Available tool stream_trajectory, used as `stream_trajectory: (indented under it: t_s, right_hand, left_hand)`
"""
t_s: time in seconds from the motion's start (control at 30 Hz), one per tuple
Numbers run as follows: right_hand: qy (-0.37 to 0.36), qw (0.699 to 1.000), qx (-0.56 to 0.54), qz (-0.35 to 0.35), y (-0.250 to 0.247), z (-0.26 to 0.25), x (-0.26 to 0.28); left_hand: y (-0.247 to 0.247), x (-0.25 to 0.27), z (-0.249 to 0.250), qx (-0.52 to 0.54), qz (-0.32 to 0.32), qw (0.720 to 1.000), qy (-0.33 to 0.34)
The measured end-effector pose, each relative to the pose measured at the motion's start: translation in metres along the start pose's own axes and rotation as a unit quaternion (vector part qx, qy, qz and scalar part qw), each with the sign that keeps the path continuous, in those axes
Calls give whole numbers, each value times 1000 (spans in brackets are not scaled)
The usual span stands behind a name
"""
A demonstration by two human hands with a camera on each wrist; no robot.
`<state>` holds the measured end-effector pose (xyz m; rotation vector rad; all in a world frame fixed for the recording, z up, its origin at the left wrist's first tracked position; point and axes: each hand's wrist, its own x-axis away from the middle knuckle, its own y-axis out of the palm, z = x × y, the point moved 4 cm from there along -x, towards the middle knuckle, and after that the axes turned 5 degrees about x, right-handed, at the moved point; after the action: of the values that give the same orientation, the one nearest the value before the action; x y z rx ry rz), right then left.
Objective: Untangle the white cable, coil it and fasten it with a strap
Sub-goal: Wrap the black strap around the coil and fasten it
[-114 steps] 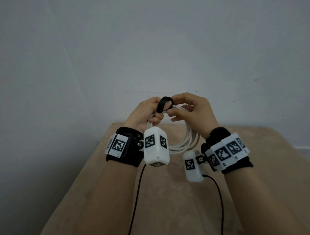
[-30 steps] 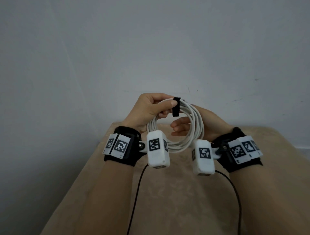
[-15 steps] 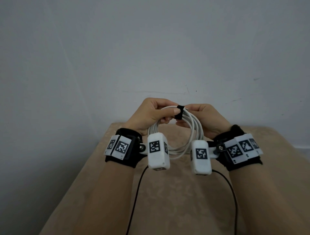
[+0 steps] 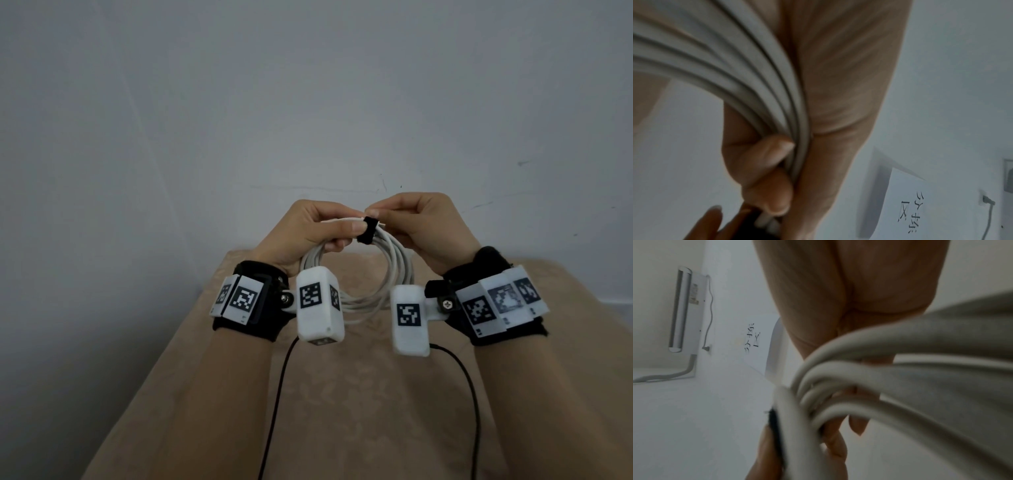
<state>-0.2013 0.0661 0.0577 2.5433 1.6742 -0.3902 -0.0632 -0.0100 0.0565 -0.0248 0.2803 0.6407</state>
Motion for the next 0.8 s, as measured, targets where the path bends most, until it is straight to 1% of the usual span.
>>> stream_trajectory:
  t_s: [0.1, 0.27, 0.6, 0.8]
  right_hand:
    - [-22, 999, 28, 14, 1, -6, 1]
    - [-66, 992, 97, 51, -1, -14, 1]
    - [-91, 987, 110, 70, 0, -19, 1]
    - [-102, 984, 127, 66, 0, -21, 2]
  left_hand:
    - [-1, 1, 1, 6, -2, 1000, -1]
    - [-1, -1, -3, 3, 24, 1000, -8]
    - [-2, -2, -1, -13, 65, 998, -9]
    - [-4, -3, 1, -1, 68, 997, -19]
